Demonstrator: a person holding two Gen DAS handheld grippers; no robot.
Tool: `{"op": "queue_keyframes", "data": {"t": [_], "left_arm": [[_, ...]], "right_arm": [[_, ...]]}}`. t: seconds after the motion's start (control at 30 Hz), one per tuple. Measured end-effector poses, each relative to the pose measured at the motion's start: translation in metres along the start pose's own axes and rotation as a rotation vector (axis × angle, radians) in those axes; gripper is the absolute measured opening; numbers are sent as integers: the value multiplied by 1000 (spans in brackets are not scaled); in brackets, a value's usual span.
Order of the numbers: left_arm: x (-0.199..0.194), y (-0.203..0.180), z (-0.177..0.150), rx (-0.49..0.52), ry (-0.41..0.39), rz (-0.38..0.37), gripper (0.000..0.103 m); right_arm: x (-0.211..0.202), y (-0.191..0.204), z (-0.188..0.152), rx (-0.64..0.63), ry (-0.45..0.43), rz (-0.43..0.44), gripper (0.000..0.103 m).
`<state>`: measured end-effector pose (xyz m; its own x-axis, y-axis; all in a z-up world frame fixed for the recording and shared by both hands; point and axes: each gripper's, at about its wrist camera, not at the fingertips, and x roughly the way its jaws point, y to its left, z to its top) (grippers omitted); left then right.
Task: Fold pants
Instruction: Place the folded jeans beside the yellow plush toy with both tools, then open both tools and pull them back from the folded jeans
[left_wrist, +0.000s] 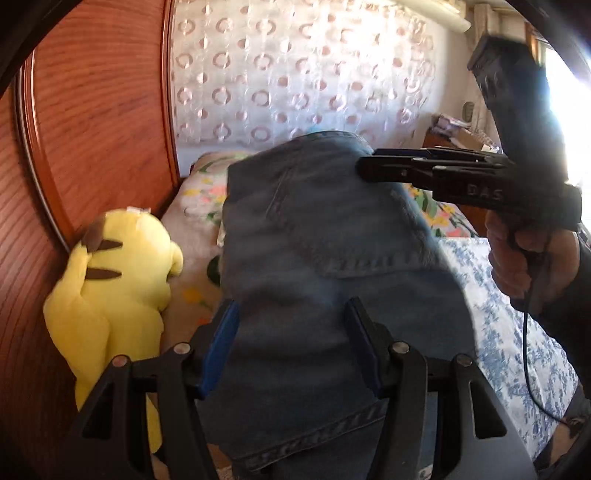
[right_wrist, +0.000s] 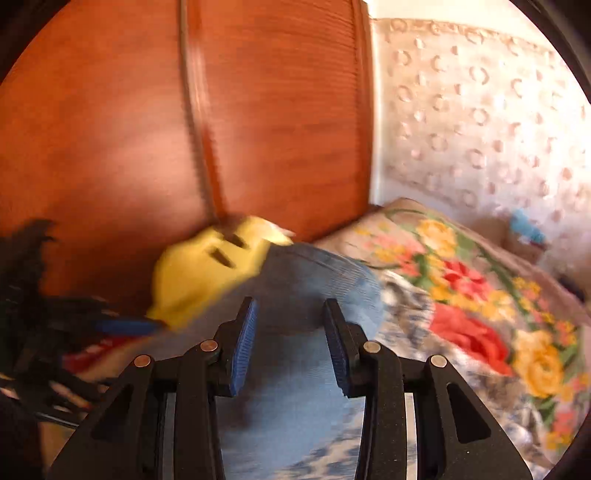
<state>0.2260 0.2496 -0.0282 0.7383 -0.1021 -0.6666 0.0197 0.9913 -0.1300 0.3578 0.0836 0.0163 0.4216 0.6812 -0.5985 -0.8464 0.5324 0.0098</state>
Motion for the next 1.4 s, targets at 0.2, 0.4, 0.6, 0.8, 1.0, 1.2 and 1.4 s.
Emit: {"op": "queue_keyframes", "data": {"t": [0.2,0.4,0.6,0.8,1.0,1.2,1.4], "left_arm": [[20,7,-10,-5,28,-9,59],[23,2,-14,13,12,19,60],[2,-4,-11,15,-35,21,60],[-33,-21,-27,27,-91,-25,60],[-32,-24,-47,-1,-57,-39,60],[-15,-25,-61,-13,4,-33,60],[-14,-29,-64,-12,-4,-15,60]], "right_arm": [[34,-47,-40,90,70,-16,36],[40,-49,-52,117,59,-34,36],[21,-44,-48,165,22,-54,38],[-24,-17,-47,154,-22,26,38],[-38,22,-69,115,20,59,38],[-22,26,-89,114,60,15,39],[-25,24,-98,141,53,18,39]]}}
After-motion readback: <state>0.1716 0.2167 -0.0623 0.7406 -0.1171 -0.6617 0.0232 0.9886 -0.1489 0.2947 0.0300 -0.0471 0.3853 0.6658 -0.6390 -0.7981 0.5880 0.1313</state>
